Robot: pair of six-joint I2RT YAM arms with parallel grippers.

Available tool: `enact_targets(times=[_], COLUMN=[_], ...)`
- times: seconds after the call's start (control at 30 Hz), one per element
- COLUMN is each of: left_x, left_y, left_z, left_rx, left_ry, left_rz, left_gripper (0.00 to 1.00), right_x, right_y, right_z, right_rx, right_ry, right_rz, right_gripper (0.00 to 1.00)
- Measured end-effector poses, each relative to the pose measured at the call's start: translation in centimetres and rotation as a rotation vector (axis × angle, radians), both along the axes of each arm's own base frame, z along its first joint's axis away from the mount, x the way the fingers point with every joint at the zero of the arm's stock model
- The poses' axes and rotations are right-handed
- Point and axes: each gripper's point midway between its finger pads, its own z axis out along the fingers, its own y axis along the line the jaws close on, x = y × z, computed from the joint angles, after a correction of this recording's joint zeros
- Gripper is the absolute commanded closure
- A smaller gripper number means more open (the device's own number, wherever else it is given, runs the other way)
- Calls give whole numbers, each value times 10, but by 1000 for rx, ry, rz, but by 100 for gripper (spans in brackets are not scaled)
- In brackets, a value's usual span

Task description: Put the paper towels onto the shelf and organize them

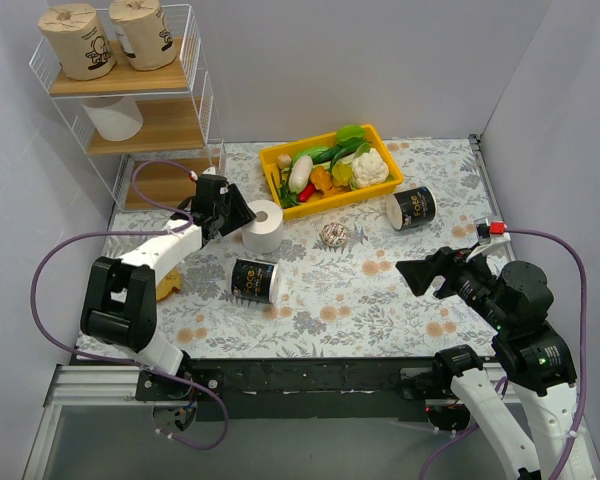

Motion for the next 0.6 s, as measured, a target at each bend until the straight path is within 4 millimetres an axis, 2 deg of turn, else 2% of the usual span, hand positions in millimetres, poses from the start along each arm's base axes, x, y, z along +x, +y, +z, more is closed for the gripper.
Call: enact_targets(times=[0.37,0.47,0.6], left_x=[-18,-27,-35], left_y=[19,27,39], left_z=[16,35,71], left_rx=[65,73,48], left_ry=[6,-26,-108], left_rz=[40,66,99], left_gripper=[65,66,67], right_x=[0,0,0], right_y=[0,0,0], right_z=[0,-1,-1], right_rx=[2,1,-1], right_ry=[2,5,4], right_rz=[0,0,0], right_gripper=[9,9,9])
